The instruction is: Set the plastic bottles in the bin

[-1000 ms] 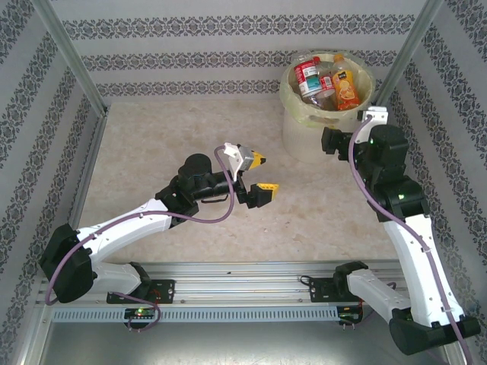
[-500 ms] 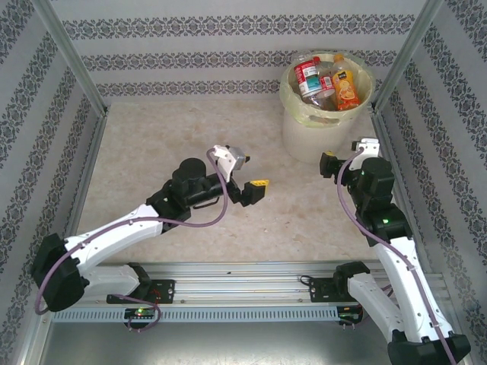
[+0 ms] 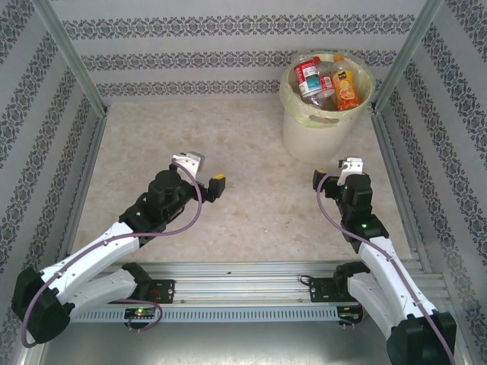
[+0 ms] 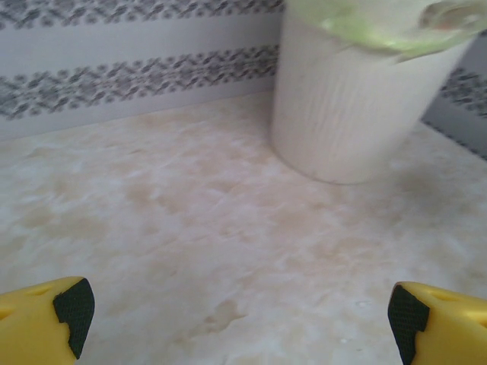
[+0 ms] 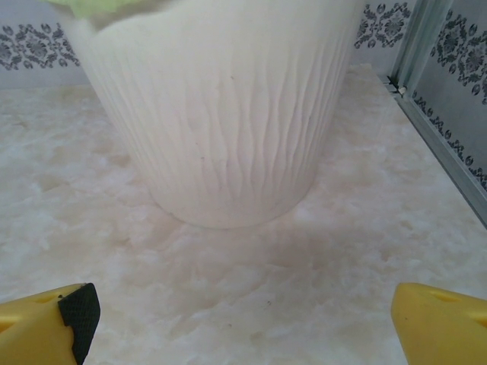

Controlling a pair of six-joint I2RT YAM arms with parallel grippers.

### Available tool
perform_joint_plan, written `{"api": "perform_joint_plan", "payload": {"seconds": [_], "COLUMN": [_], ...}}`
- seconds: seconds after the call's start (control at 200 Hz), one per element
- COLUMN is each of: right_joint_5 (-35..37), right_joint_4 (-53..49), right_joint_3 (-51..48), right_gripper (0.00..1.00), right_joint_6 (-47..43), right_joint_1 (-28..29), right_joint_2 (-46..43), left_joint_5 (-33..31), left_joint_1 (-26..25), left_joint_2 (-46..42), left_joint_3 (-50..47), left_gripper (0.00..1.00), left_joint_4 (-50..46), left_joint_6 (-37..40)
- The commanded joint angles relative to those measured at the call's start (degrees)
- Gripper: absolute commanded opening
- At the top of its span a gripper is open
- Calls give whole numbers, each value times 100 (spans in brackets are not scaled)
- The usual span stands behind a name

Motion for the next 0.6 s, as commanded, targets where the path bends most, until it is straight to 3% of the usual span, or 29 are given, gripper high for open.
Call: {"api": "perform_joint_plan", "payload": {"seconds": [0.0,0.6], "right_joint_5": [130,377], "right_joint_4": [845,3635], "right_joint_3": [-281,-884], "right_gripper": [98,98], "right_joint_6": [-56,-465], "right_joint_1": [-73,-318], "right_joint_2": [194,2305], "left_joint_5": [-301,-399], "left_joint_1": [258,1854], "left_joint_2": [-90,475], "left_joint_3": [-129,-1002], "left_gripper": [100,100], "left_joint_4": [-258,613], "left_joint_6": [-102,-261]}}
